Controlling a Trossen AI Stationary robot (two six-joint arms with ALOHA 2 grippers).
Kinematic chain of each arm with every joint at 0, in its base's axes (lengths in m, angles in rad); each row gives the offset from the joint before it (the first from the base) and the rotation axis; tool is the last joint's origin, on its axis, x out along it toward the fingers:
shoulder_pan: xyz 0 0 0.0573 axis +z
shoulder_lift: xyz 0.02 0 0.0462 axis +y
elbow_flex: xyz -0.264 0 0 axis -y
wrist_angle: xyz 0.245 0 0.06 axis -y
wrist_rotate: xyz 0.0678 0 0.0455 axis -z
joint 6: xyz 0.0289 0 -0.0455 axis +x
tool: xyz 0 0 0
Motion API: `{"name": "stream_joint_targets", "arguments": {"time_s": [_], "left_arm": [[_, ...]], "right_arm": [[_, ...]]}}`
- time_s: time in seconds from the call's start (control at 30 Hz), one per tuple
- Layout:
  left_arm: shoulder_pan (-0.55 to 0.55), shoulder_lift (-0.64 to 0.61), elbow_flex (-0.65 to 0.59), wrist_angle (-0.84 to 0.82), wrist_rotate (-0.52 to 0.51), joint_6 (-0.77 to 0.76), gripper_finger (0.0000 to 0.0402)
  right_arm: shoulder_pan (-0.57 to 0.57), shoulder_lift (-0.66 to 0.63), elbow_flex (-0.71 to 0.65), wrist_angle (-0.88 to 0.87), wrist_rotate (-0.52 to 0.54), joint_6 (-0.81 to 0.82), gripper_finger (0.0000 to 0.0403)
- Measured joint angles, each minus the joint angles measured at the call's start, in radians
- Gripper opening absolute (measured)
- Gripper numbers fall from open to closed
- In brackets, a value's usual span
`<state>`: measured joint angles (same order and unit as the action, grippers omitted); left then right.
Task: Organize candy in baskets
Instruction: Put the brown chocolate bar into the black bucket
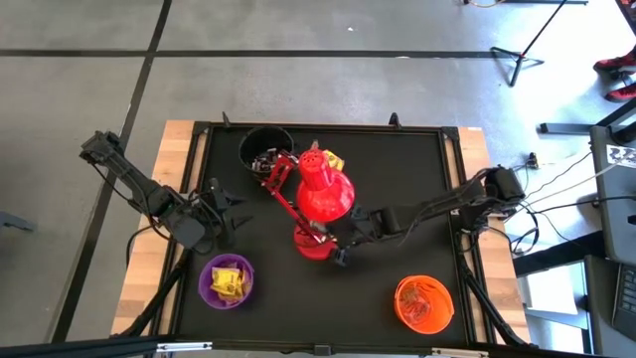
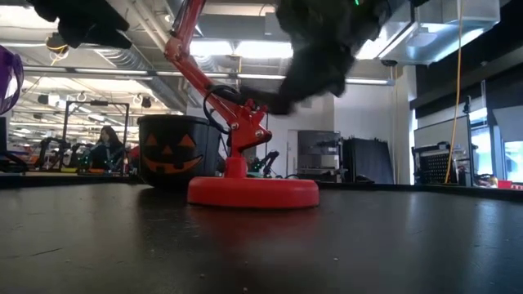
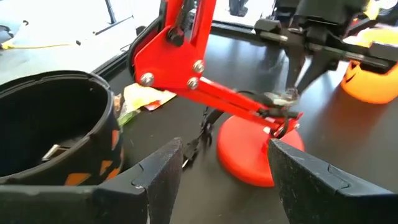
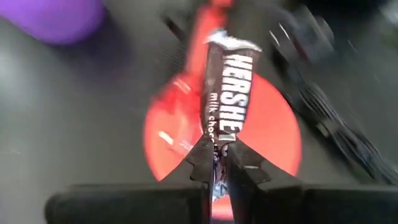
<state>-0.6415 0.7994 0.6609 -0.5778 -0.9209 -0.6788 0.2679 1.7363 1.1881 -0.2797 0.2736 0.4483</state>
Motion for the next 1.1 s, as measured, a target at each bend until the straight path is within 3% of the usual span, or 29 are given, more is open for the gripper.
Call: {"name": "stream_joint_targets", "arguments": {"time_s": [0.4, 0.63, 0.83, 1.1], "left_arm": [[0.0, 0.012, 0.0, 0.095, 0.02, 0.036, 0.0224], [0.002, 0.108, 0.0, 0.243, 0.077, 0.106, 0.0224], [0.046, 0.184, 0.0, 0.329, 0.114, 0.115, 0.0224], [0.146, 0.248, 0.0, 0.52, 0.332, 0.221, 0.0224]], "right_arm": [[0.027, -0.001, 0.016, 0.156, 0.031, -0.013, 0.0017], [0.026, 0.007, 0.018, 0.413, 0.032, -0.091, 0.0012], [0.026, 0.022, 0.018, 0.469, 0.044, -0.116, 0.0011], [0.026, 0.059, 0.018, 0.526, 0.048, -0.117, 0.0011]]}}
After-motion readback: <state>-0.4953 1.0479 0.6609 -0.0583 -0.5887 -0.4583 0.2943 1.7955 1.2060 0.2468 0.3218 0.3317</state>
